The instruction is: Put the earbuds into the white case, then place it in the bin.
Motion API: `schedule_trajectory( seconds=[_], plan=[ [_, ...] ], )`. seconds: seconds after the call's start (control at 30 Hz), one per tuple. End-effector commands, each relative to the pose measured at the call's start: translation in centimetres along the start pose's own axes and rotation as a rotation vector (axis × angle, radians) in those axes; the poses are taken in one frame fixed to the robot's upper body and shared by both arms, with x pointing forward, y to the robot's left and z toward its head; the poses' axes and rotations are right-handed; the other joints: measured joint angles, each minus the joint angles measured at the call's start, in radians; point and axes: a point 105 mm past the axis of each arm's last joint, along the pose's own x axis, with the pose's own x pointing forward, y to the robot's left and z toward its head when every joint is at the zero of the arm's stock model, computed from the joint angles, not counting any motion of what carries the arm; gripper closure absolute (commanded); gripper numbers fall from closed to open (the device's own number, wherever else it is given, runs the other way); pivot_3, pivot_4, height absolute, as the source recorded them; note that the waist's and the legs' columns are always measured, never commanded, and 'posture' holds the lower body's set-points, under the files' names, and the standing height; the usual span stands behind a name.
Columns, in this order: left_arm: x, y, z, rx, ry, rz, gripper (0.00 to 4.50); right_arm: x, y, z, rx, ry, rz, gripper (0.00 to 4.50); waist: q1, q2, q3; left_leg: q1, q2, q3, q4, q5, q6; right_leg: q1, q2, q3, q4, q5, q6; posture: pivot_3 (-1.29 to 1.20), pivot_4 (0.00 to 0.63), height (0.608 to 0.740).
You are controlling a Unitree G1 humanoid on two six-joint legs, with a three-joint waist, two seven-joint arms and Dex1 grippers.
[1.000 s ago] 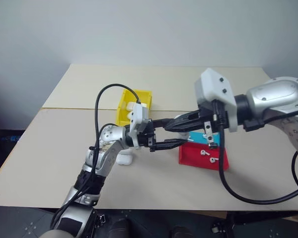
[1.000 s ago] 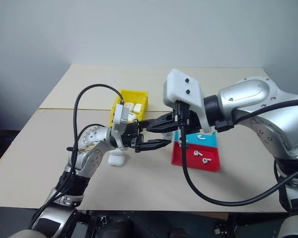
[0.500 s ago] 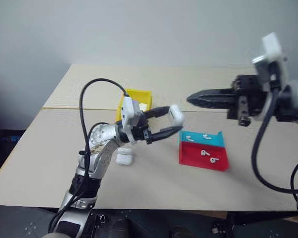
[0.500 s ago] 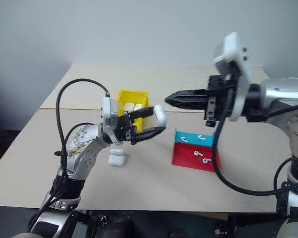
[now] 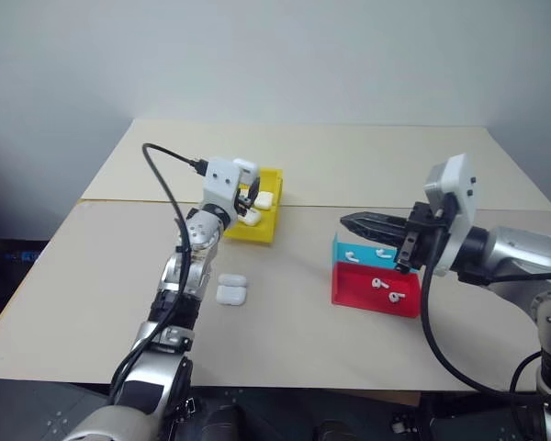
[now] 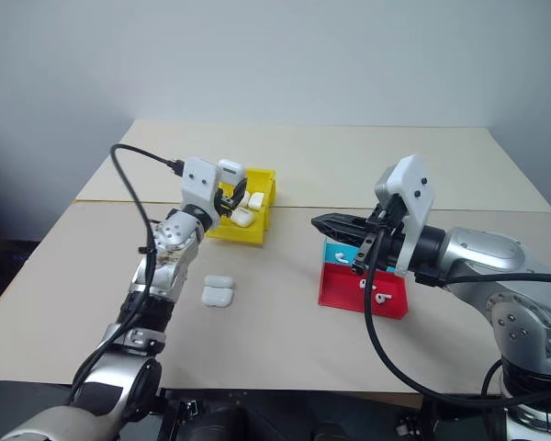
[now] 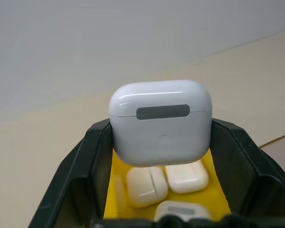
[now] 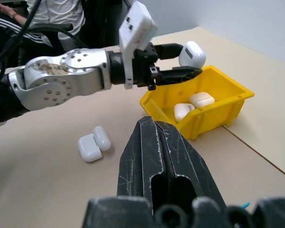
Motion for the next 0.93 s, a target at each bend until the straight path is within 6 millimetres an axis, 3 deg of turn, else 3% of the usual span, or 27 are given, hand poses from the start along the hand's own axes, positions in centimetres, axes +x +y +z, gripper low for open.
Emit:
schedule_trajectory(
  seconds=[0.03, 0.1, 0.23, 0.33, 0.4, 0.53, 0.73, 0.83, 0.93],
  plan=[
    [0.8, -0.3, 0.9, 0.038, -0.02, -0.015, 0.76, -0.3, 0.5, 1.5, -0.056, -0.05, 0.006, 4.5, -0.001, 0.0, 0.0, 0.0, 0.0, 0.0, 0.0, 0.0, 0.0, 0.0, 0.0, 0.0, 0.0, 0.0, 0.0, 0.0, 0.15, 0.74],
    [0.7, -0.6, 1.1, 0.027, -0.04, -0.025, 0.14, -0.3, 0.5, 1.6, -0.055, -0.05, 0.007, 4.5, -0.002, 0.0, 0.0, 0.0, 0.0, 0.0, -0.001, 0.0, 0.0, -0.001, 0.0, 0.0, 0.0, 0.0, 0.0, 0.0, 0.15, 0.74],
    [0.1, -0.6, 2.0, -0.006, -0.096, -0.064, 0.06, -0.3, 0.4, 1.5, -0.051, -0.046, 0.001, 4.5, -0.002, 0.0, 0.0, 0.0, 0.0, 0.0, -0.001, 0.0, -0.001, -0.001, 0.0, 0.0, 0.0, 0.0, 0.0, 0.0, 0.15, 0.74],
    [-1.3, -0.7, 3.1, -0.058, -0.148, -0.187, 0.06, -0.3, 0.2, 1.3, -0.046, -0.042, -0.005, 4.5, -0.004, 0.0, 0.0, 0.0, 0.0, 0.0, -0.001, 0.0, -0.001, -0.001, 0.0, 0.0, 0.0, 0.0, 0.0, 0.0, 0.15, 0.74],
    [-3.0, -0.4, 3.9, -0.116, -0.161, -0.296, 0.06, -0.3, 0.1, 1.0, -0.053, -0.036, -0.007, 4.5, -0.007, 0.0, 0.0, 0.0, 0.0, 0.001, -0.001, 0.001, -0.001, -0.001, 0.0, 0.0, 0.0, 0.0, 0.0, 0.0, 0.15, 0.74],
    [-7.3, 0.2, 4.7, -0.036, -0.131, -0.48, 0.06, -0.5, -0.2, -0.2, -0.072, -0.017, -0.012, 4.5, -0.014, 0.0, 0.0, 0.001, 0.001, 0.001, -0.002, 0.001, -0.003, -0.001, 0.0, 0.001, 0.001, 0.0, 0.0, 0.0, 0.15, 0.74],
    [-15.0, 0.6, 6.4, -0.027, -0.058, -0.752, 0.06, -0.9, -0.6, -4.2, -0.147, 0.11, 0.006, 4.5, -0.015, 0.0, 0.0, 0.002, 0.002, 0.001, -0.002, 0.001, -0.002, 0.0, 0.0, 0.0, 0.001, 0.0, 0.0, 0.0, 0.15, 0.74],
    [-17.5, 0.6, 6.4, -0.024, -0.011, -0.809, 0.06, -1.8, -0.1, -5.5, -0.207, 0.178, 0.084, 4.5, -0.013, 0.0, 0.0, 0.003, 0.002, 0.001, -0.002, 0.001, -0.002, 0.001, 0.0, 0.0, 0.0, 0.0, 0.0, 0.0, 0.15, 0.74],
    [-18.9, 0.9, 6.1, -0.028, 0.046, -0.816, 0.06, -2.9, 0.4, -5.4, -0.219, 0.191, 0.15, 4.5, -0.013, 0.0, 0.0, 0.004, 0.002, 0.001, -0.002, 0.001, -0.002, 0.002, 0.001, 0.0, 0.001, 0.0, 0.0, 0.0, 0.15, 0.74]
  ],
)
